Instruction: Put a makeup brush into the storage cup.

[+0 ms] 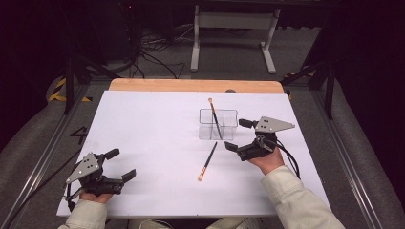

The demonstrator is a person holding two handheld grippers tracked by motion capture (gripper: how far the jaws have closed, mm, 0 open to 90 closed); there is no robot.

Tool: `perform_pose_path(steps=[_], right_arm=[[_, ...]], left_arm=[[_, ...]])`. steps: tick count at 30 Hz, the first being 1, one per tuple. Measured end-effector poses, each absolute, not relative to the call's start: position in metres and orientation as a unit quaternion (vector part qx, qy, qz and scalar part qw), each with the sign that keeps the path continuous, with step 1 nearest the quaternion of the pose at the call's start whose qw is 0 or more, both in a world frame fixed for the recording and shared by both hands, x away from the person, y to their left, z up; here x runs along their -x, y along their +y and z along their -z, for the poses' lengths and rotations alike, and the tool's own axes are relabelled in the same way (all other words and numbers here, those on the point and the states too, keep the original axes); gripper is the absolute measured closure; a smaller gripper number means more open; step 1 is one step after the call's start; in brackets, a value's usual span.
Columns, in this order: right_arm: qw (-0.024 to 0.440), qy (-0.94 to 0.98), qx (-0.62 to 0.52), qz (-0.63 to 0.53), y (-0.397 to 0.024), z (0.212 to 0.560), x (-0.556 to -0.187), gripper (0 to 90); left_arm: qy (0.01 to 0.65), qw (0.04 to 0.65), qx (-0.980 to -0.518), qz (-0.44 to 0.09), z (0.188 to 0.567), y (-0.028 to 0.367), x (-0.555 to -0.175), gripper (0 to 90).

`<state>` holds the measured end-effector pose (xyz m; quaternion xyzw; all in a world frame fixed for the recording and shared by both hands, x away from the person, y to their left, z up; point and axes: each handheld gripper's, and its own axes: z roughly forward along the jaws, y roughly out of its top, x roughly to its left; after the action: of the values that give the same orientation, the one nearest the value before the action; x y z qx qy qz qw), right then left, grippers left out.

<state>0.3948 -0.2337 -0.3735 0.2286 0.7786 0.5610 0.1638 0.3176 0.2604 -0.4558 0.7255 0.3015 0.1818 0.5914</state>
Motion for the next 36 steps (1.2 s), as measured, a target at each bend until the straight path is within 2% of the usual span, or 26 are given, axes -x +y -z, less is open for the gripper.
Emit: perform_pose_path(steps=[9,18,36], right_arm=[[0.153,0.819,-0.196,-0.518,-0.216,0.36,-0.404,2.2],[0.14,0.86,-0.142,-0.469,-0.199,0.349,-0.413,7.5],[0.105,0.909,-0.111,-0.387,-0.169,0.344,-0.427,9.8]], left_arm=[[0.304,0.591,-0.726,-0.178,0.456,0.26,-0.316,0.5],[0.305,0.589,-0.727,-0.176,0.456,0.26,-0.316,0.5],[0.305,0.589,-0.728,-0.172,0.456,0.259,-0.317,0.9]])
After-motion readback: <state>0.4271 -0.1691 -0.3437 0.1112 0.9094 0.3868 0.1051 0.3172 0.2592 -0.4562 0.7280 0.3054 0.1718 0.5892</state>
